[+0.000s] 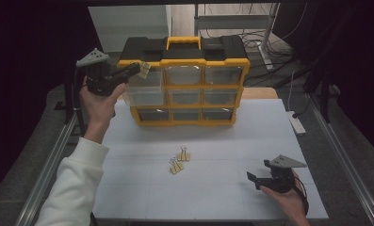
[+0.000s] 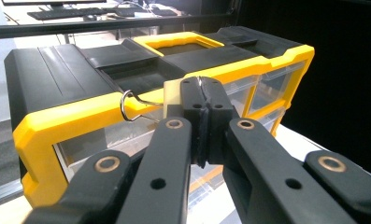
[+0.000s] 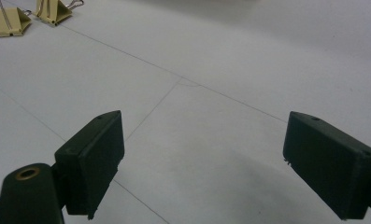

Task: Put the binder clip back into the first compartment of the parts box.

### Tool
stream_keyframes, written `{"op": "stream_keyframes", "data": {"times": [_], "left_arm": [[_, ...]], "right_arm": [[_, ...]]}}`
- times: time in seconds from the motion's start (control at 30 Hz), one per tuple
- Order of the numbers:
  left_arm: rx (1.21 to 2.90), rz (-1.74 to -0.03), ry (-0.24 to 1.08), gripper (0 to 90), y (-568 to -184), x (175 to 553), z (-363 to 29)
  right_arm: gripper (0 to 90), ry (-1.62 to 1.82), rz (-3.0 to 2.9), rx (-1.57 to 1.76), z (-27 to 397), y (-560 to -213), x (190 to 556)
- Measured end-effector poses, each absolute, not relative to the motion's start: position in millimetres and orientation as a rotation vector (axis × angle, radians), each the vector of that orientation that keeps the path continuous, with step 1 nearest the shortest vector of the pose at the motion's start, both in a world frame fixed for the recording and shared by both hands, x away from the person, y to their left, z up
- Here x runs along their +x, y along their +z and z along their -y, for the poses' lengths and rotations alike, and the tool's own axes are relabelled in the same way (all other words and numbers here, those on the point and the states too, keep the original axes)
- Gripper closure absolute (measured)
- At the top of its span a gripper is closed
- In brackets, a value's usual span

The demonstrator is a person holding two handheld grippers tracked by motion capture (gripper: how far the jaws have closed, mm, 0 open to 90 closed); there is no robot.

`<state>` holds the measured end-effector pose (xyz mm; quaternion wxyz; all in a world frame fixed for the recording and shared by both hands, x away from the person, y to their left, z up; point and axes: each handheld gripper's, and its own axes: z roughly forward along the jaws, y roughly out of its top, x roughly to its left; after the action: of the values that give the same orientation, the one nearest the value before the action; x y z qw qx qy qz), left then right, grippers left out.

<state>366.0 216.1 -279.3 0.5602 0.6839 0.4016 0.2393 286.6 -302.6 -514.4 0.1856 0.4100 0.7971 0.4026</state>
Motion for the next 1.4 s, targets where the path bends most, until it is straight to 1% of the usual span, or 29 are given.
{"op": "stream_keyframes", "data": {"times": [0.13,0.17,0.23,0.33,0.37,0.4,0.43,0.5,0.67,0.97,1.4], "left_arm": [[1.616,-0.947,0.565,88.5,-283,367,-217],[1.618,-0.936,0.559,86.4,-284,367,-217],[1.625,-0.909,0.535,75.5,-285,368,-217],[1.605,-0.894,0.528,51.5,-286,364,-215],[1.605,-0.894,0.528,41.4,-286,364,-215],[1.603,-0.890,0.516,41.4,-286,362,-215],[1.603,-0.884,0.501,35.2,-285,361,-215],[1.607,-0.869,0.474,29.6,-285,358,-214],[1.629,-0.830,0.447,25.3,-286,346,-212],[1.659,-0.783,0.424,23.8,-297,320,-212],[1.752,-0.771,0.364,19.1,-334,292,-206]], "right_arm": [[12.9,1.139,-2.250,1.157,302,-515,287],[12.9,1.140,-2.250,1.155,302,-515,287],[12.9,1.139,-2.250,1.154,302,-515,287],[12.9,1.137,-2.252,1.157,302,-515,287],[12.9,1.137,-2.252,1.157,302,-515,287],[12.9,1.136,-2.252,1.156,302,-515,287],[12.9,1.136,-2.253,1.155,302,-515,287],[12.9,1.137,-2.253,1.154,302,-515,287],[12.9,1.134,-2.252,1.155,302,-515,287],[12.9,1.137,-2.250,1.155,302,-514,286],[12.9,1.135,-2.253,1.153,302,-514,286]]}}
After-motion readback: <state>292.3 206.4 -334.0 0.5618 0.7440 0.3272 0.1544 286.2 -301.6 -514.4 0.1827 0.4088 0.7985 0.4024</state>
